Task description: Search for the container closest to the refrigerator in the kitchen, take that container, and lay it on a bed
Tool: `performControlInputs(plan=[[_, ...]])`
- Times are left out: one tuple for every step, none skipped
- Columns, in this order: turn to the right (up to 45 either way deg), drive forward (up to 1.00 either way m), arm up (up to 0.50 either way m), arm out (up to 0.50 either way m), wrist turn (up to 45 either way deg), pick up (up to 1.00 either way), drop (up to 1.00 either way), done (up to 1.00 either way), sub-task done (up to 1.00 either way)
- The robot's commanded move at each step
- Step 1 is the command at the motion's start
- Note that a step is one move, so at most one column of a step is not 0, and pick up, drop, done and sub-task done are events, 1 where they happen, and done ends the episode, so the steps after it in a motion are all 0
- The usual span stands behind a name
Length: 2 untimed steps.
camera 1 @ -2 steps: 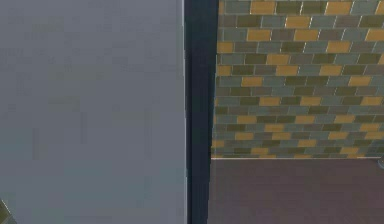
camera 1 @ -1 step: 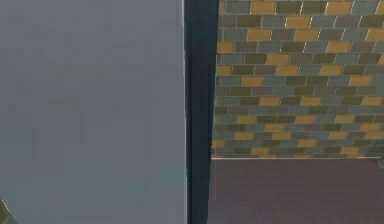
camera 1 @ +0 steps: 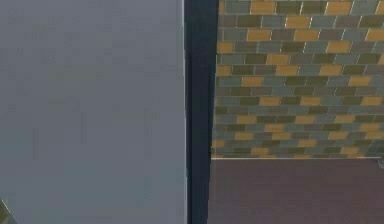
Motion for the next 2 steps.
performControlInputs(plan=[[0.0,0.0,0.0,0.0,45.0,0.0,0.0,0.0,0.0],[0.0,0.0,0.0,0.0,27.0,0.0,0.0,0.0,0.0]])
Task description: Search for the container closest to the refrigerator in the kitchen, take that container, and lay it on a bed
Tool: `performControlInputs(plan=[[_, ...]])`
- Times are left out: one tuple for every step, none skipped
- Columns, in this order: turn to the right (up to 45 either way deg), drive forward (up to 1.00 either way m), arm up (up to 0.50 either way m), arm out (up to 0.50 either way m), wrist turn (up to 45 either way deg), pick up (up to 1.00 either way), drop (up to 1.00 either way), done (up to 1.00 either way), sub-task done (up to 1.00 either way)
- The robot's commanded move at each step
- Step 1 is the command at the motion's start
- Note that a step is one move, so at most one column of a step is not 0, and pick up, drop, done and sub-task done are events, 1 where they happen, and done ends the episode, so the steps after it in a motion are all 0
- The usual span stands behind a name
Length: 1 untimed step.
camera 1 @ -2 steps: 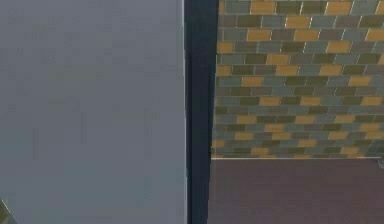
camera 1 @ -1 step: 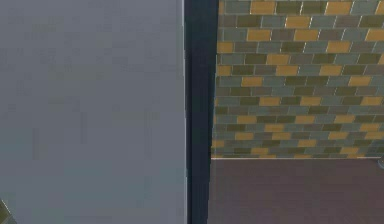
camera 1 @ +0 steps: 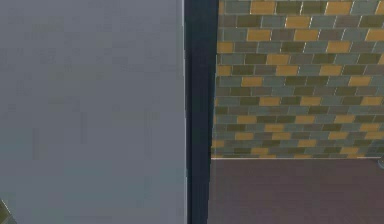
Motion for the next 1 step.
performControlInputs(plan=[[0.0,0.0,-0.28,0.0,0.0,0.0,0.0,0.0,0.0]])
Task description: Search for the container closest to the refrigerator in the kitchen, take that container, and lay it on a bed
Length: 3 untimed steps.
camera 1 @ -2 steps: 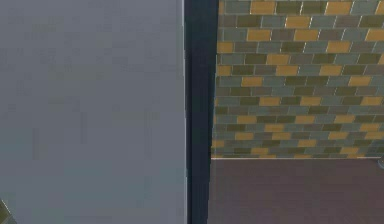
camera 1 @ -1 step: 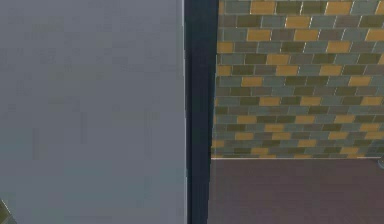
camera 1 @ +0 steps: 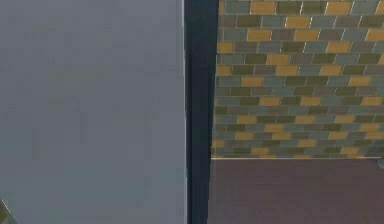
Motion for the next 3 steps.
performControlInputs(plan=[[0.0,0.0,0.0,0.0,0.0,1.0,0.0,0.0,0.0],[0.0,0.0,0.1,0.0,0.0,0.0,0.0,0.0,0.0],[0.0,0.0,0.18,0.0,0.0,0.0,0.0,0.0,0.0]])
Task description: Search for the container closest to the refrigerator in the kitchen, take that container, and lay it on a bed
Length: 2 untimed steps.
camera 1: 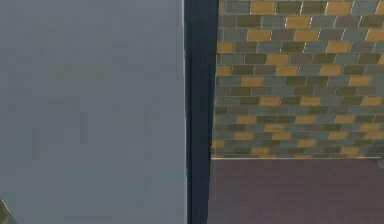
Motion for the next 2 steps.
performControlInputs(plan=[[0.0,0.0,0.0,0.0,-45.0,0.0,0.0,0.0,0.0],[0.0,0.0,0.0,0.0,-45.0,0.0,0.0,0.0,0.0]])
